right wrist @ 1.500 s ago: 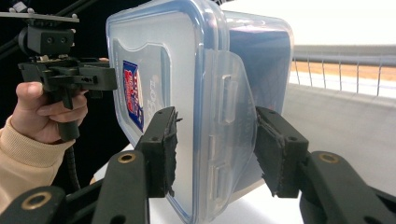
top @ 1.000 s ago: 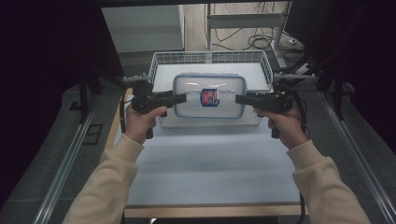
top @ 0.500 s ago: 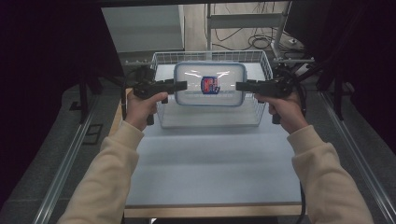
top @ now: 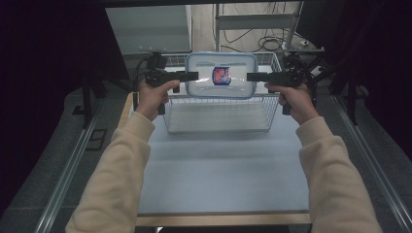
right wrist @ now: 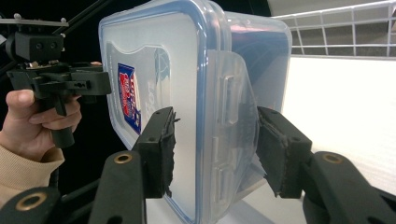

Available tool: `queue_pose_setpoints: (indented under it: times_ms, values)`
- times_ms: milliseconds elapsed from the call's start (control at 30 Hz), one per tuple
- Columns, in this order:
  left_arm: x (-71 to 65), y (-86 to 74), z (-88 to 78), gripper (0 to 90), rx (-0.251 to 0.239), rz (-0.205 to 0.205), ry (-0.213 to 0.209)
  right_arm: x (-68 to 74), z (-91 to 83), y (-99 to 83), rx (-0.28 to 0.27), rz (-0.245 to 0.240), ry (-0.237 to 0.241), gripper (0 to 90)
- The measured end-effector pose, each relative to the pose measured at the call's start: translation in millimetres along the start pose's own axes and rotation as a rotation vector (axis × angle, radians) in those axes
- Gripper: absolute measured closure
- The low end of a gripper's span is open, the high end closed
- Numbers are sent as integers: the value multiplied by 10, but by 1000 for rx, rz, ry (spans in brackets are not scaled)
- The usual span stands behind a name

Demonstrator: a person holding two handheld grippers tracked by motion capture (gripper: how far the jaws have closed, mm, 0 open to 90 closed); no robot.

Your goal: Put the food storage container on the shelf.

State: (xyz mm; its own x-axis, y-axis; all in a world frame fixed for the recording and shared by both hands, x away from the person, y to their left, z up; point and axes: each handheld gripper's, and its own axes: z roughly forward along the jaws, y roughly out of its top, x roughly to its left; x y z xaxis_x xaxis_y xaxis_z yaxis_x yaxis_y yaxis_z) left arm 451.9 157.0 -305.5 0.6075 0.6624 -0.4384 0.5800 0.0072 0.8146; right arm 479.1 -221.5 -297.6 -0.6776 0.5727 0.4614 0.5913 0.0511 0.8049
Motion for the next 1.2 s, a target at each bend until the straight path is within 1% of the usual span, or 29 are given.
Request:
queue_pose_setpoints:
  times_ms: [33, 67, 133, 167, 267, 300, 333, 367, 500, 567, 600, 633, 667, 700, 800, 933, 1000, 1067, 1100, 1167, 1200]
  values:
    - [26, 3, 26, 450, 4, -8, 1, -28, 15, 10, 2, 4, -1, 492]
    - [46, 2, 41, 450, 7, -7, -1, -53, 33, 23, 8, 15, -3, 490]
    - [96, -10, 90, 449, 7, -29, -3, -92, 69, 41, 13, 18, -13, 488]
    - [121, -8, 98, 452, 5, -35, -11, -128, 90, 62, 5, 38, -9, 489]
    - [158, 15, 120, 452, 4, -40, -13, -145, 104, 86, 9, 44, -13, 488]
    - [172, 27, 128, 452, 4, -44, -15, -163, 122, 110, 13, 55, -15, 486]
    - [186, 40, 134, 452, 5, -52, -17, -163, 122, 110, 13, 55, -15, 486]
    - [197, 51, 144, 451, 3, -67, -19, -182, 140, 135, 18, 76, -18, 481]
    - [233, 74, 166, 449, -5, -102, -19, -201, 163, 157, 17, 87, -24, 479]
    - [242, 79, 182, 439, -11, -115, -15, -222, 184, 161, 7, 108, -22, 476]
    - [245, 84, 188, 439, -7, -116, -10, -222, 184, 161, 7, 108, -22, 476]
    - [244, 92, 198, 429, -7, -118, -7, -235, 194, 163, 0, 118, -24, 472]
    - [240, 98, 209, 429, -8, -122, -3, -235, 194, 163, 0, 118, -24, 472]
    - [246, 106, 214, 421, -2, -118, 0, -237, 201, 165, -1, 121, -35, 466]
    - [270, 121, 234, 418, -2, -133, -4, -238, 210, 170, -3, 122, -46, 464]
    - [314, 128, 270, 408, -11, -161, -7, -256, 234, 175, -14, 137, -62, 453]
    - [344, 131, 302, 393, -18, -186, -12, -266, 252, 174, -14, 145, -70, 438]
    - [377, 134, 318, 386, -22, -202, -18, -279, 267, 171, -20, 147, -80, 431]
    - [390, 136, 326, 384, -25, -206, -16, -285, 275, 171, -22, 146, -84, 428]
    - [406, 144, 346, 371, -29, -209, 4, -288, 285, 170, -16, 151, -98, 427]
    - [412, 147, 354, 368, -27, -198, 21, -289, 295, 169, -17, 150, -104, 421]
